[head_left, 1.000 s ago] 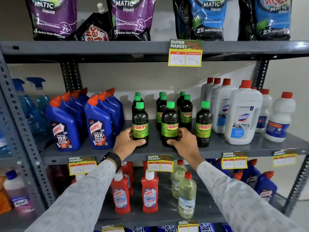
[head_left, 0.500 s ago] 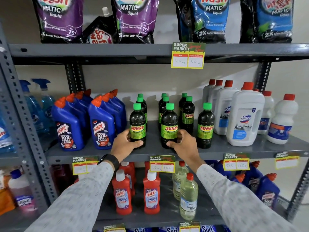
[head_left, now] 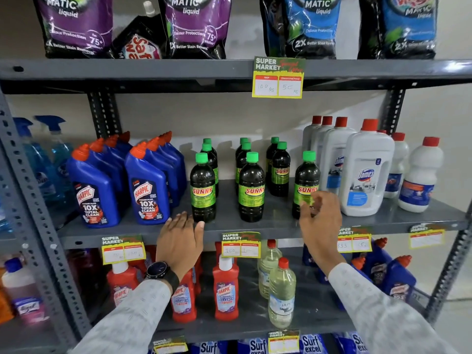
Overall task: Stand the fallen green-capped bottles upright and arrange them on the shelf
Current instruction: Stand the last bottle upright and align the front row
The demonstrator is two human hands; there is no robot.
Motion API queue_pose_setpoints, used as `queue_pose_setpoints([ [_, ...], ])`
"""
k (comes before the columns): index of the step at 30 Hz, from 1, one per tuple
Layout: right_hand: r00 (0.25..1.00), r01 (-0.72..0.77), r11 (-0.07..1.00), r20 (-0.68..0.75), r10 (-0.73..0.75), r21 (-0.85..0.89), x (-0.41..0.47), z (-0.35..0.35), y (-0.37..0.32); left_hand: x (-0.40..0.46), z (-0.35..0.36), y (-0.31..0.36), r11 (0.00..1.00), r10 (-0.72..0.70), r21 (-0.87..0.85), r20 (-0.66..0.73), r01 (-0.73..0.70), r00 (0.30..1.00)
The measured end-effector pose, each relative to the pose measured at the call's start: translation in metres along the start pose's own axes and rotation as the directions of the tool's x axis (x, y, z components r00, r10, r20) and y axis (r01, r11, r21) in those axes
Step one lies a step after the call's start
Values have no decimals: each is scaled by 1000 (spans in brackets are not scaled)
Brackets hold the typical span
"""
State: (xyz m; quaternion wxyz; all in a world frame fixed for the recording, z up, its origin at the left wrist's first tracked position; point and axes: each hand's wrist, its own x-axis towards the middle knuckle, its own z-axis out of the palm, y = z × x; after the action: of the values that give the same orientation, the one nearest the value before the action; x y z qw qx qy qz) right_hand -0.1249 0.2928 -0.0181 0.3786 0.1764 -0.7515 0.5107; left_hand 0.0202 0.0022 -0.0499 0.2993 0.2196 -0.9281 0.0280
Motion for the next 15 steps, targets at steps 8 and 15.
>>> queue_pose_setpoints([
  [8,902,-297,954,312,298,-51,27,-6,26,-4,-5,5,999,-35,19,40,34,999],
  [15,888,-303,948,331,319,-99,33,2,19,-4,-5,6,999,-40,25,51,39,998],
])
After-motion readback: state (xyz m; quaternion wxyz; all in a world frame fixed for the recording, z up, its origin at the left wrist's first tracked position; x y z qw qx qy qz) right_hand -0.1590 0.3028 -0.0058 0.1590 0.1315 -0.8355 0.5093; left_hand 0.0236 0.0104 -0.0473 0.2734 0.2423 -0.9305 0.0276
